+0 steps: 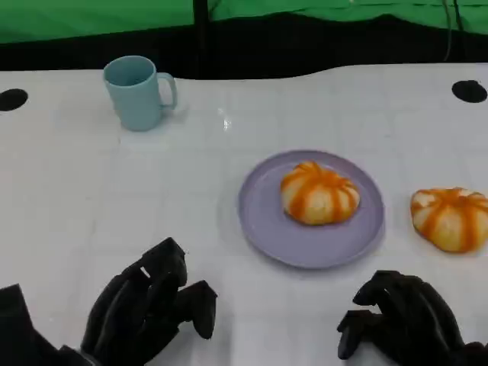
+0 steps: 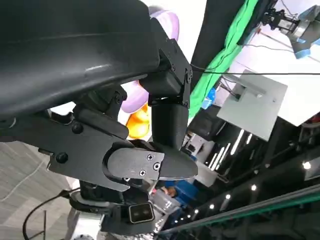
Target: Grasp the bread from the table and place it into the plate.
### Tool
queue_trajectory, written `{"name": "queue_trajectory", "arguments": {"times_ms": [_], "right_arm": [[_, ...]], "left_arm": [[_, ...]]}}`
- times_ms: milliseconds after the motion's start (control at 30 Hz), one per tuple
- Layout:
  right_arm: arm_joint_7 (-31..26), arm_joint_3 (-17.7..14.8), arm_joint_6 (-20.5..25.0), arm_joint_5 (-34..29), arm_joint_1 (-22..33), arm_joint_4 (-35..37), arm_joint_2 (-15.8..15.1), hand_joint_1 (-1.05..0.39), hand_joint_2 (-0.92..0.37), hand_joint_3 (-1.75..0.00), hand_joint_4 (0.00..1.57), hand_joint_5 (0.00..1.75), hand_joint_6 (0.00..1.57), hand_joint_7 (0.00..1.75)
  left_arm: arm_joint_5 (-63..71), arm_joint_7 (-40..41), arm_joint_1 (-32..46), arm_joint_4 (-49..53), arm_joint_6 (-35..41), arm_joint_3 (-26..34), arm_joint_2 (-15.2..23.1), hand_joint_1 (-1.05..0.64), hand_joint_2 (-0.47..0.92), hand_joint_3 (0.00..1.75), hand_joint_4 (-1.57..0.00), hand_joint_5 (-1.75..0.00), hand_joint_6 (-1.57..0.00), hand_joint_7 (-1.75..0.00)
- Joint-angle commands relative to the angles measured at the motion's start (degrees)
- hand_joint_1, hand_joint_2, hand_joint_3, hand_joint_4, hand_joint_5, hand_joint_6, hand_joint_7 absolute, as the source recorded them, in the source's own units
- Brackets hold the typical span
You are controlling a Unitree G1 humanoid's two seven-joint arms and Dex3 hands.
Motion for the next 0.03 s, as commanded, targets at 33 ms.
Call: {"name": "queue_trajectory", "arguments": {"times_ms": [33], "right_arm": [[0.6,-0.4,-0.9,0.2,-0.4,0.5,-0.7,-1.03,-0.73,-0.01,1.57,0.75,1.57,0.36]], "left_arm": [[2.0,-1.2,-0.6,1.0,-2.6,0.3,0.3,-0.66,0.92,0.28,-0.86,-1.75,-0.63,-1.75]]}}
